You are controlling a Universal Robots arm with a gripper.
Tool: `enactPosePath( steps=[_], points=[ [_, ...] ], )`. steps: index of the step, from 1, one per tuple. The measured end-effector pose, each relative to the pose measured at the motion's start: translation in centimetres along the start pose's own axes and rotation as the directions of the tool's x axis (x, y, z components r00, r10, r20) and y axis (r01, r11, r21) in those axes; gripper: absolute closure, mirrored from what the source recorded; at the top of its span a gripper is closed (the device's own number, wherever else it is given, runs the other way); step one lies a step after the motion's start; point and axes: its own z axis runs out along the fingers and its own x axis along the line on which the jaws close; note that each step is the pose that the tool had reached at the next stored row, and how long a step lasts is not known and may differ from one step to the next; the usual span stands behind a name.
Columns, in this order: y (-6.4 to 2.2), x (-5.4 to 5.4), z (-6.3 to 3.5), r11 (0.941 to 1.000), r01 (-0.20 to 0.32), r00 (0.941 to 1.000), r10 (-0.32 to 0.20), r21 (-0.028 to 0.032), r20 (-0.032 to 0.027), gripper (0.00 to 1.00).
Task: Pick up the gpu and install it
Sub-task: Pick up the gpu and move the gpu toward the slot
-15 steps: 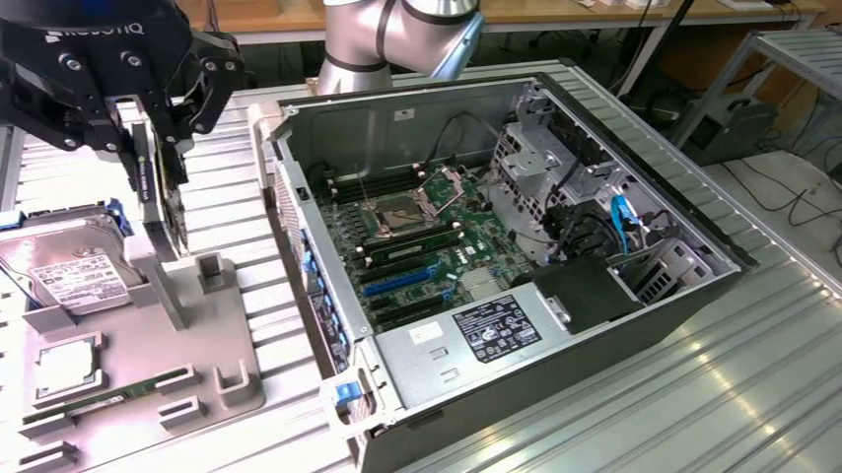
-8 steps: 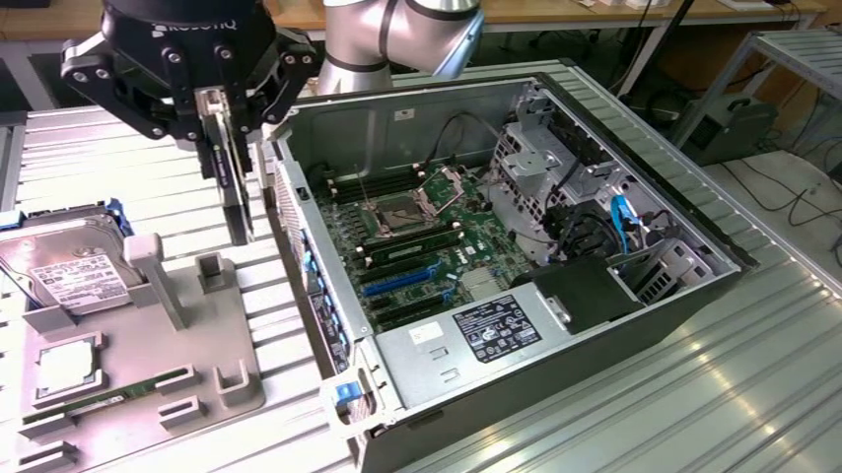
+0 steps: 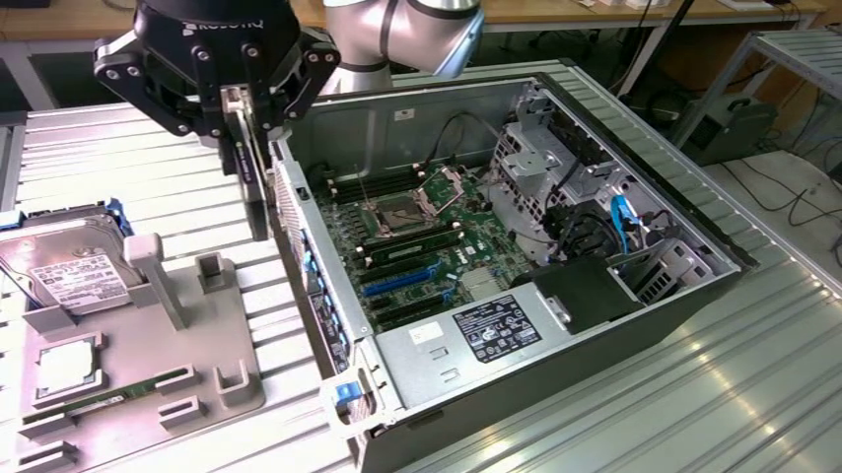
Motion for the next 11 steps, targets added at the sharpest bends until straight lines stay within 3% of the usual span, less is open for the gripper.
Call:
enactPosePath(
  steps=[11],
  points=[
    [0.02, -1.9, 0.01, 1.0, 0.0, 1.0, 0.0, 0.0, 0.0, 0.72]
  ],
)
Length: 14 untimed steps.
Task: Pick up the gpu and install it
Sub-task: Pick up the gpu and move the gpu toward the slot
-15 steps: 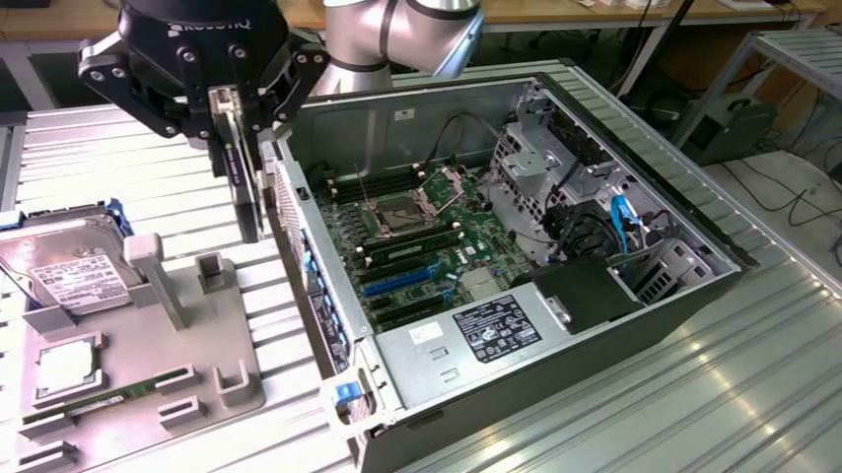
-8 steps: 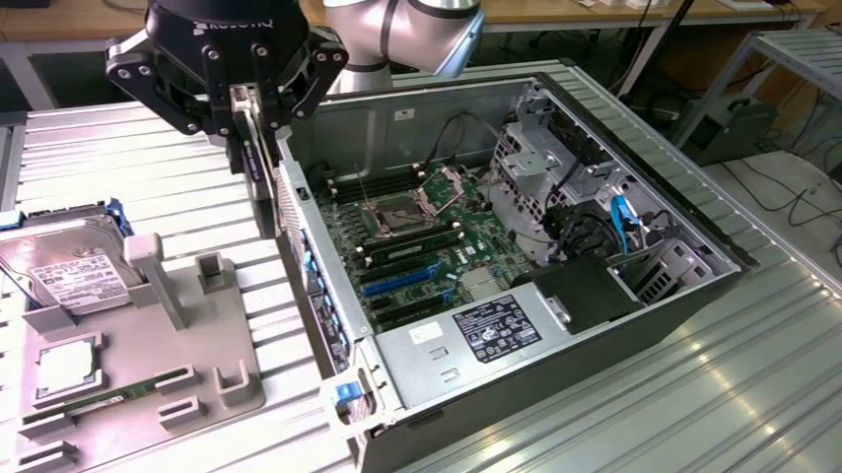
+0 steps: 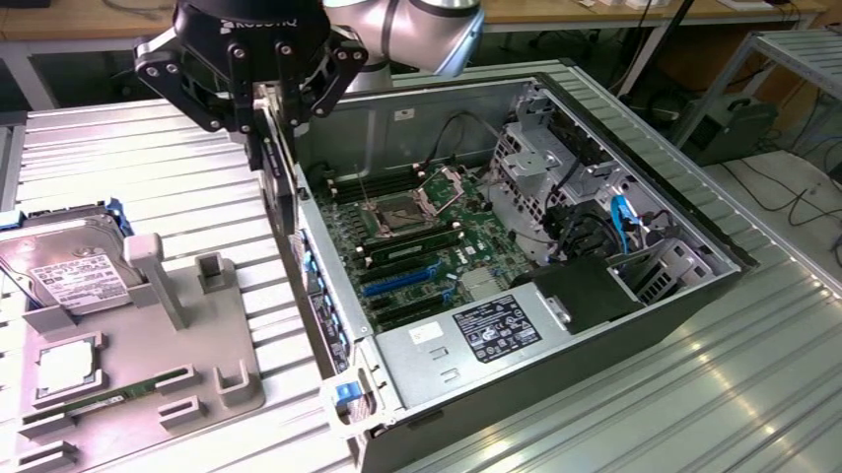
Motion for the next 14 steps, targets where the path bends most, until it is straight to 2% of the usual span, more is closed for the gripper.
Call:
enactPosePath(
  steps=[14],
  points=[
    [0.02, -2.0, 0.01, 1.0, 0.0, 1.0, 0.0, 0.0, 0.0, 0.72]
  ],
)
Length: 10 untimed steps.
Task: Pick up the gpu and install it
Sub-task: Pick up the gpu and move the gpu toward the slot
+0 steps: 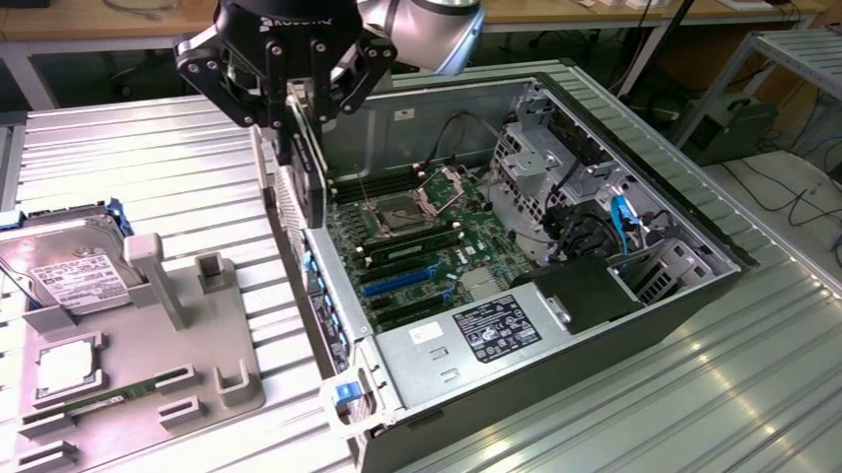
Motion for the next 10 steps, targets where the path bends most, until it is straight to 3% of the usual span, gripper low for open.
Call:
enactPosePath(
  steps=[10],
  points=[
    [0.01, -1.3, 0.02, 1.0, 0.0, 1.0, 0.0, 0.0, 0.0, 0.72]
  ],
)
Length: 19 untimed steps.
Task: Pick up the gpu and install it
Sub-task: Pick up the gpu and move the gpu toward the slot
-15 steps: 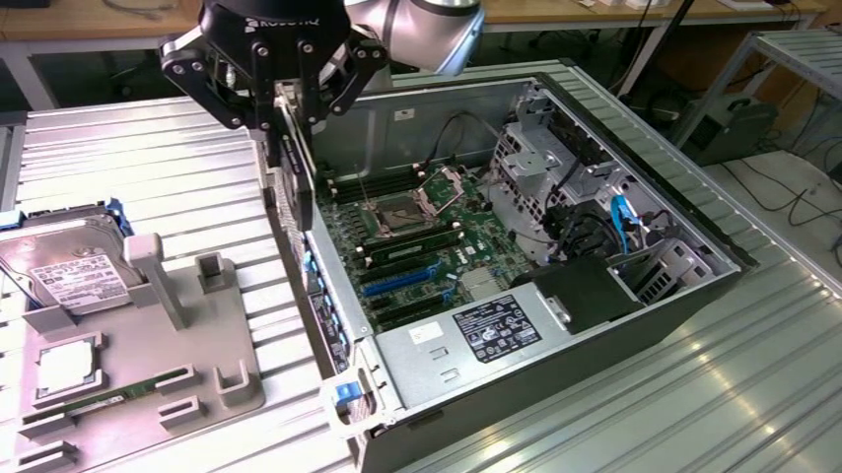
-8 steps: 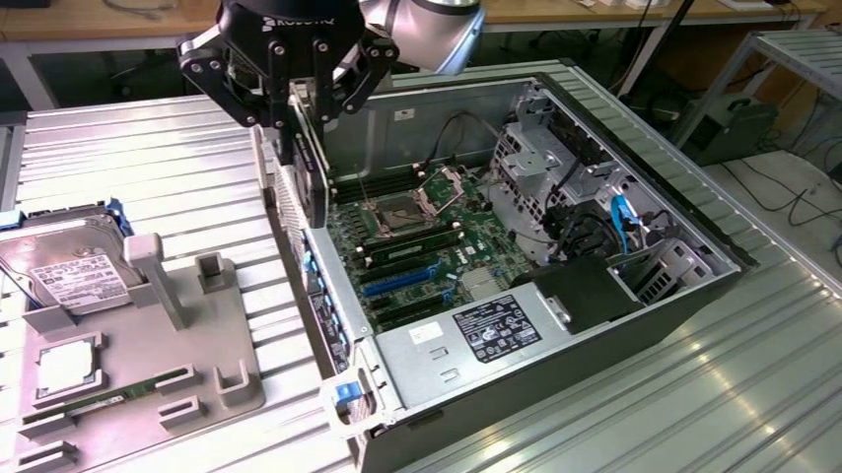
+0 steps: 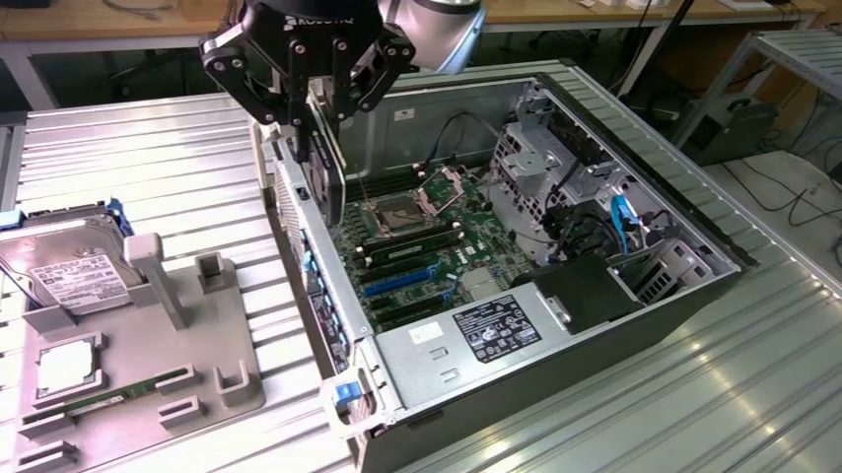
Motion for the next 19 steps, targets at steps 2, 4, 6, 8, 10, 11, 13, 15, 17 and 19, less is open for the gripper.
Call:
enactPosePath(
  steps=[2, 4, 6, 8, 10, 11, 13, 15, 17, 19],
  points=[
    [0.0, -0.2, 0.0, 1.0, 0.0, 1.0, 0.0, 0.0001, 0.0, 0.72],
    [0.0, -0.5, 0.01, 1.0, 0.0, 1.0, 0.0, 0.0001, -0.0001, 0.72],
    [0.01, -0.8, 0.02, 1.0, 0.0, 1.0, 0.0, 0.0, -0.0001, 0.72],
    [0.01, -1.2, 0.02, 1.0, 0.0, 1.0, 0.0, 0.0001, 0.0, 0.72],
    [0.01, -1.6, 0.03, 1.0, 0.0, 1.0, 0.0, 0.0001, 0.0, 0.72],
    [0.01, -1.9, 0.03, 1.0, 0.0, 1.0, 0.0, 0.0, 0.0, 0.72],
    [0.02, -2.6, 0.04, 1.0, 0.0, 1.0, 0.0, 0.0, 0.0, 0.72],
    [0.02, -2.9, 0.04, 1.0, 0.0, 1.0, 0.0, 0.0001, -0.0001, 0.72],
    [0.03, -3.4, 0.04, 1.0, 0.0, 1.0, 0.0, 0.0, 0.0, 0.72],
    [0.03, -3.7, 0.04, 1.0, 0.0, 1.0, 0.0, 0.0001, -0.0001, 0.72]
  ],
)
